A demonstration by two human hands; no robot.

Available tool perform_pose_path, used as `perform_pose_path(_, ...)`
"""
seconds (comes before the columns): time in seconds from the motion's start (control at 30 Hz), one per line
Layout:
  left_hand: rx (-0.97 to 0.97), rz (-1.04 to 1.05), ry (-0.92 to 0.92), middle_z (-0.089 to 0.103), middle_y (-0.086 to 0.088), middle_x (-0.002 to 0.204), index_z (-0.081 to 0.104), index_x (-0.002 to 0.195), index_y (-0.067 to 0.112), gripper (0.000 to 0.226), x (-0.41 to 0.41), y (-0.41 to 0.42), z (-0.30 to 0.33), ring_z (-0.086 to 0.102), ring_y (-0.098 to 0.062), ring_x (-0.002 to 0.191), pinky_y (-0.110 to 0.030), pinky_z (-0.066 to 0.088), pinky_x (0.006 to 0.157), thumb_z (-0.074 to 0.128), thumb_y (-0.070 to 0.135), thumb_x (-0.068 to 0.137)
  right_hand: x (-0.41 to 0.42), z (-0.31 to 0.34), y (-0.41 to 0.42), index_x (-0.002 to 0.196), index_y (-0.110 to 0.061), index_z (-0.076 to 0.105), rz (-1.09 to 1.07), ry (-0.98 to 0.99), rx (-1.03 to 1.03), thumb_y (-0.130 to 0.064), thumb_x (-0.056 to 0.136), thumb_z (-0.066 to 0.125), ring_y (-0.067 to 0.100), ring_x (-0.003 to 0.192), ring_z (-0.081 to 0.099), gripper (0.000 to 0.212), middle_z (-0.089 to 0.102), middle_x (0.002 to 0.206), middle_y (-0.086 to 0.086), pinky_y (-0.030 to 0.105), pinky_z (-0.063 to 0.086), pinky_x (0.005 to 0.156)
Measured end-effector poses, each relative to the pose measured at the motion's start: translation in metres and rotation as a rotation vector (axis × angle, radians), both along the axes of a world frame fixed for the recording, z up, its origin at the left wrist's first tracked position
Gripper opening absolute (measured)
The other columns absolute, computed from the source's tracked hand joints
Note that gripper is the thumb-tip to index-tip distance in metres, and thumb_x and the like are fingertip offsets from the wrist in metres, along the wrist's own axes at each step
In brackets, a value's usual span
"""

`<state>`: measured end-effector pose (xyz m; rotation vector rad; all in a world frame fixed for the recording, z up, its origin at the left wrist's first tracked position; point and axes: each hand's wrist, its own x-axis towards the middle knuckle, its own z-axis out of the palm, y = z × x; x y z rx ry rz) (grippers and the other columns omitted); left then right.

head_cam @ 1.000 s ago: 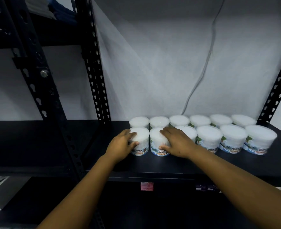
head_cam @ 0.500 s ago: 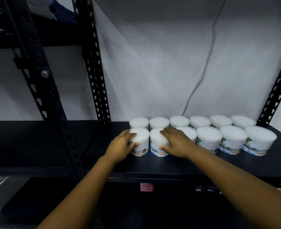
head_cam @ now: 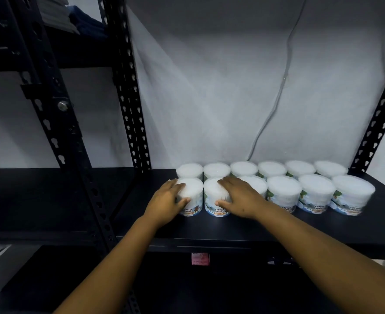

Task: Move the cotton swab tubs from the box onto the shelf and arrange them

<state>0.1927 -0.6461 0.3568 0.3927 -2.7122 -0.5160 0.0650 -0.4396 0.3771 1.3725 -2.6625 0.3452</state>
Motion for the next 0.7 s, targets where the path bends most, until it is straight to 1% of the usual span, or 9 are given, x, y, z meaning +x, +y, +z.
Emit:
perform_pose_path(0.17,-0.086,0.022,0.004,0.027,-0.006,0.156,0.035,0.145,0.017,0.063,-0.002,0.011,0.003,0.016,-0.022,0.146,-0.040,0.016,0.119,0.048,0.049,0.093,0.005,-0.001,0.007,0.145,-0.013,0.031,-0.031,-0.010,-0.025,-0.053,0.089,0.052,0.025,0.136,0.032,0.071,0.034,0.150,0.009,0.034,0.026,0.113)
perform_pose_path(0.3,-0.176,0.054,-0.044,0.022,-0.006,0.157,0.031,0.147,0.018,0.065,-0.007,0.026,0.009,0.013,-0.022,0.147,-0.041,0.012,0.120,0.038,0.055,0.094,0.006,-0.001,0.018,0.143,-0.013,0.033,-0.070,0.006,-0.044,-0.056,0.090,0.046,0.025,0.136,0.031,0.070,0.036,0.149,0.010,0.038,0.024,0.113)
perform_pose_path(0.47,-0.214,0.062,-0.097,0.018,-0.007,0.158,0.025,0.149,0.016,0.070,-0.015,0.058,0.018,0.011,-0.023,0.147,-0.042,0.010,0.120,0.031,0.059,0.094,0.003,0.001,0.049,0.147,-0.014,0.025,-0.157,0.005,-0.040,-0.060,0.092,0.036,0.025,0.143,0.022,0.073,0.028,0.154,0.009,0.042,0.018,0.117)
perform_pose_path(0.6,-0.176,0.051,-0.148,0.012,-0.007,0.160,0.018,0.151,0.016,0.071,-0.025,0.093,0.027,0.006,-0.022,0.148,-0.041,0.007,0.120,0.028,0.059,0.095,-0.003,0.010,0.079,0.148,-0.015,0.022,-0.215,-0.028,-0.037,-0.060,0.093,0.033,0.024,0.144,0.018,0.072,0.024,0.155,0.008,0.043,0.014,0.118)
perform_pose_path(0.7,-0.191,0.035,-0.144,0.011,-0.007,0.160,0.017,0.151,0.015,0.070,-0.033,0.121,0.036,0.006,-0.021,0.148,-0.040,0.007,0.120,0.026,0.058,0.096,-0.009,0.014,0.102,0.150,-0.015,0.019,-0.261,-0.040,-0.028,-0.062,0.092,0.031,0.024,0.146,0.014,0.075,0.021,0.157,0.008,0.043,0.011,0.119)
